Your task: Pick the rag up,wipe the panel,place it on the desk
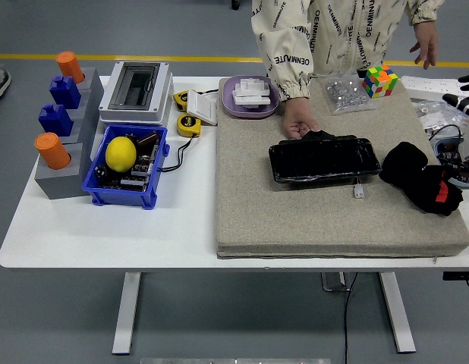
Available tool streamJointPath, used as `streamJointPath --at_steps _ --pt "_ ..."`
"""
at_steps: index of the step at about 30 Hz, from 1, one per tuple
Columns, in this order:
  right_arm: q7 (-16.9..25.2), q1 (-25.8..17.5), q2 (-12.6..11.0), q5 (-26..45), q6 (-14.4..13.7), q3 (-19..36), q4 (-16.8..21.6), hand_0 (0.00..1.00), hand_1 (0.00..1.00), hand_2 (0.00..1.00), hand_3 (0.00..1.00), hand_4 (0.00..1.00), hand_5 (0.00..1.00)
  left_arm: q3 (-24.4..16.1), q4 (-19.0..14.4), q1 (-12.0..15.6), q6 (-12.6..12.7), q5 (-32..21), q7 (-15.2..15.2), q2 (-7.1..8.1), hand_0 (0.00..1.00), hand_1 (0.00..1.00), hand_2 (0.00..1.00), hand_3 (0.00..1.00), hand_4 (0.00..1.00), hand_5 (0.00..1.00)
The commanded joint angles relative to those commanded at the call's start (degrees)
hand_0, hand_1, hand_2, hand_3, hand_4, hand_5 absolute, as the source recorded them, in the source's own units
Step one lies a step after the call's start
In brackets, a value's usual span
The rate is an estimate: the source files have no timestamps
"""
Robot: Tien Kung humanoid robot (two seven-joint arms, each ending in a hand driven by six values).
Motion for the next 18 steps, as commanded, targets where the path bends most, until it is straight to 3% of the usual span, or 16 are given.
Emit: streamJointPath --at_steps 2,9,16,18 --pt "-0.1 0.3 -0.2 -2.6 0.6 -0.9 -0.2 0.706 0.686 0.767 0.771 0.998 0.66 0.0 0.0 0.0 0.0 0.0 0.0 0.0 0.604 0.636 0.635 0.56 0.632 0.441" --pt "-2.2 2.4 -0.8 -19.4 7.5 -6.1 -2.7 0.747 0.718 0.811 0.798 0.998 0.665 0.1 -0.1 -0.2 0.0 -0.1 0.0 0.06 0.604 0.636 0.635 0.56 0.633 0.442" --pt "-3.4 2.9 0.9 -36.3 9.3 -5.6 -4.8 0.775 0.737 0.829 0.825 0.998 0.679 -0.3 0.0 -0.1 0.0 0.1 0.0 -0.02 0.604 0.636 0.635 0.56 0.633 0.441" --pt "-3.7 2.9 1.7 -38.1 9.4 -4.8 -5.4 0.775 0.737 0.829 0.825 0.998 0.679 -0.3 0.0 0.0 0.0 0.1 0.0 -0.03 0.604 0.636 0.635 0.56 0.633 0.441"
